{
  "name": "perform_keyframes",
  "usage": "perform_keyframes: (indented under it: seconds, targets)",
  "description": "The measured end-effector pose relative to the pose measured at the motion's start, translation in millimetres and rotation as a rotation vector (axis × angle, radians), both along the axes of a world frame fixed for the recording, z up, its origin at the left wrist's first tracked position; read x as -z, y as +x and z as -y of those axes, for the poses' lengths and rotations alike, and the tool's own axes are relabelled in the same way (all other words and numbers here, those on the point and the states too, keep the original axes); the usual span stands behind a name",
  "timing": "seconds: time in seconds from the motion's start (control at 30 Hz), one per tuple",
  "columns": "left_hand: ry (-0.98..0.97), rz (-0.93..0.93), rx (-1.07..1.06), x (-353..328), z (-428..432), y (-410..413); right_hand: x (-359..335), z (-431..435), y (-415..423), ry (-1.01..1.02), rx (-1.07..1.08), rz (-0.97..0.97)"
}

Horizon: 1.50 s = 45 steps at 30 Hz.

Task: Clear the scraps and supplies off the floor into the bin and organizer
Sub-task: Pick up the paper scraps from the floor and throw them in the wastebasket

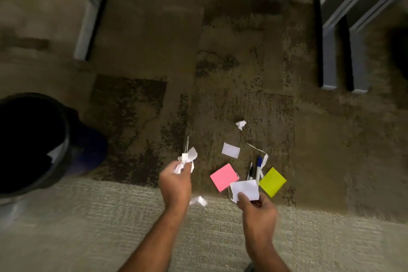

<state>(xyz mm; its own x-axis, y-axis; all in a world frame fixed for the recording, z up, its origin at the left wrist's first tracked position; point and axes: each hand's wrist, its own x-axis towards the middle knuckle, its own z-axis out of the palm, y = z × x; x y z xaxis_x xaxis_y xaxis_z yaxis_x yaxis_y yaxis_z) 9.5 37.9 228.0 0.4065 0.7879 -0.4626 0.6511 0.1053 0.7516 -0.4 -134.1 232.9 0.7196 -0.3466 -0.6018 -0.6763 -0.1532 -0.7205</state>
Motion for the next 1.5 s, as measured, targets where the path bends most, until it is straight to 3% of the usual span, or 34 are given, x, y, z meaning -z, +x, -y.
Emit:
perform_keyframes:
  seconds: [0.27, 0.4, 0.63, 0.87, 1.07, 1.33, 1.5]
  targets:
    - [-0.118, 0.189, -0.254, -70, -152, -42, -68, -177, 22, 0.167, -0.287, -0.011]
    - [-0.058, 0.184, -0.368, -74, -259, -69, -68, -293, 19, 0.297, -0.408, 0.004]
    - [-0.173, 0.139, -0.426, -54, -408, -108, -35, -455, 3, 0.391, -0.563, -0.070]
    - [-0.369, 0.050, -0.474, -14, -449, -135, -6, -498, -9, 0.253, -0.698, -0.097]
    - [-0.453, 0.098, -0.555, 9, -464, -144, 14, -540, -14, 0.091, -0.867, -0.121]
    - [-0.531, 0.133, -0.612, 21, -465, -145, 30, -558, -35, 0.296, -0.662, -0.423]
    - [-0.594, 0.147, -0.626, 21, -460, -141, 17, -554, -51, 0.396, -0.788, -0.669]
